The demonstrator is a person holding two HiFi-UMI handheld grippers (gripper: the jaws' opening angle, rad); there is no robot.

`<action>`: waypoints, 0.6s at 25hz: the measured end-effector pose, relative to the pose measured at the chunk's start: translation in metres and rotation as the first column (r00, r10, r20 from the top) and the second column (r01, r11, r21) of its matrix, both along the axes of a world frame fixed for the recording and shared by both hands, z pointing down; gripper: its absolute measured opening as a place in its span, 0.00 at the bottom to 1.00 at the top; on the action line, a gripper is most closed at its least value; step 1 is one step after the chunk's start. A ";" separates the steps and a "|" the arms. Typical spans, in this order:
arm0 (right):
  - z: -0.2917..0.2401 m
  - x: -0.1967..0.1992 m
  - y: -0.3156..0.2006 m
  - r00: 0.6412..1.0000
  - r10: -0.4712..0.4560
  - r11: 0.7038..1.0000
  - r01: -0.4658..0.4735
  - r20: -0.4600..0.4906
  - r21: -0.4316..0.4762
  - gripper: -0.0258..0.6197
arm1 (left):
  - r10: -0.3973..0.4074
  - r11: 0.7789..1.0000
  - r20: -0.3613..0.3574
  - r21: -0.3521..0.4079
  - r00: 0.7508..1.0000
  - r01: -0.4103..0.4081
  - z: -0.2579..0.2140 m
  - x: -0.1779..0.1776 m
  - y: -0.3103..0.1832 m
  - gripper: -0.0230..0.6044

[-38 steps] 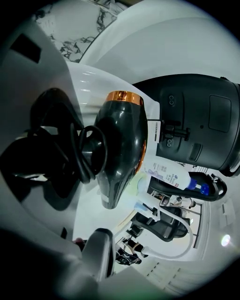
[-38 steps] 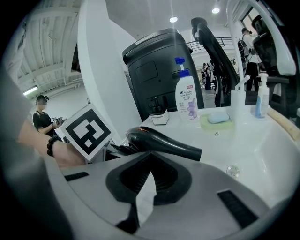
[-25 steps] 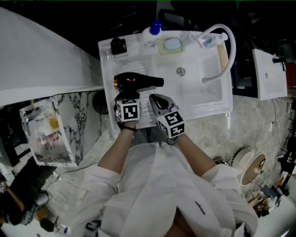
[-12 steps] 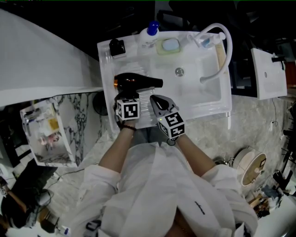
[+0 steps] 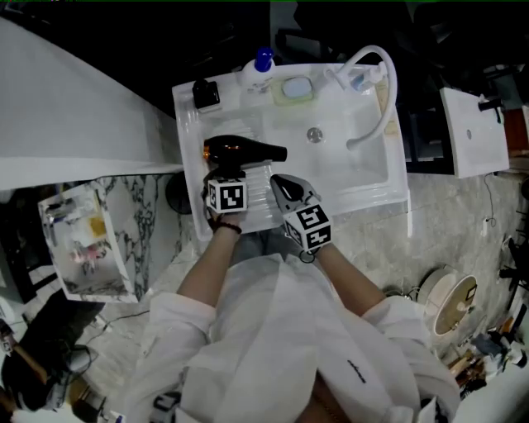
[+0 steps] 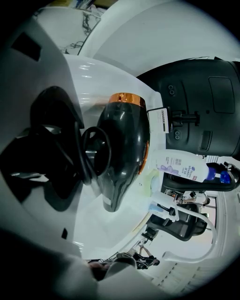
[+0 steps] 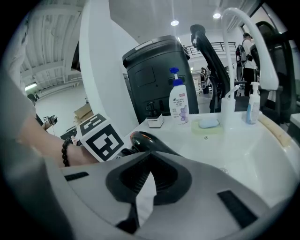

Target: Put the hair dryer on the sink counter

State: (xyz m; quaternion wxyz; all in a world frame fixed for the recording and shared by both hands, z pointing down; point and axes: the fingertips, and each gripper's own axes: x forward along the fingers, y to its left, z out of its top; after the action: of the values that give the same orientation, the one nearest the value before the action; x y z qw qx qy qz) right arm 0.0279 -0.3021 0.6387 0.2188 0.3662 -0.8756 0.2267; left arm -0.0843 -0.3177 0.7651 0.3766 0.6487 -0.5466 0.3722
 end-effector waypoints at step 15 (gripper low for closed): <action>-0.003 0.013 0.012 1.000 -0.002 1.000 0.002 -0.008 0.002 0.07 | 0.013 1.000 0.015 -0.003 1.000 -0.013 0.003 0.005 -0.002 0.52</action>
State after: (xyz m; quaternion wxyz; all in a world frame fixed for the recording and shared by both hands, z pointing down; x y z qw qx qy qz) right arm 0.0412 -0.2898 0.6354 0.2224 0.3665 -0.8752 0.2243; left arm -0.0790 -0.3194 0.7686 0.3712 0.6490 -0.5443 0.3804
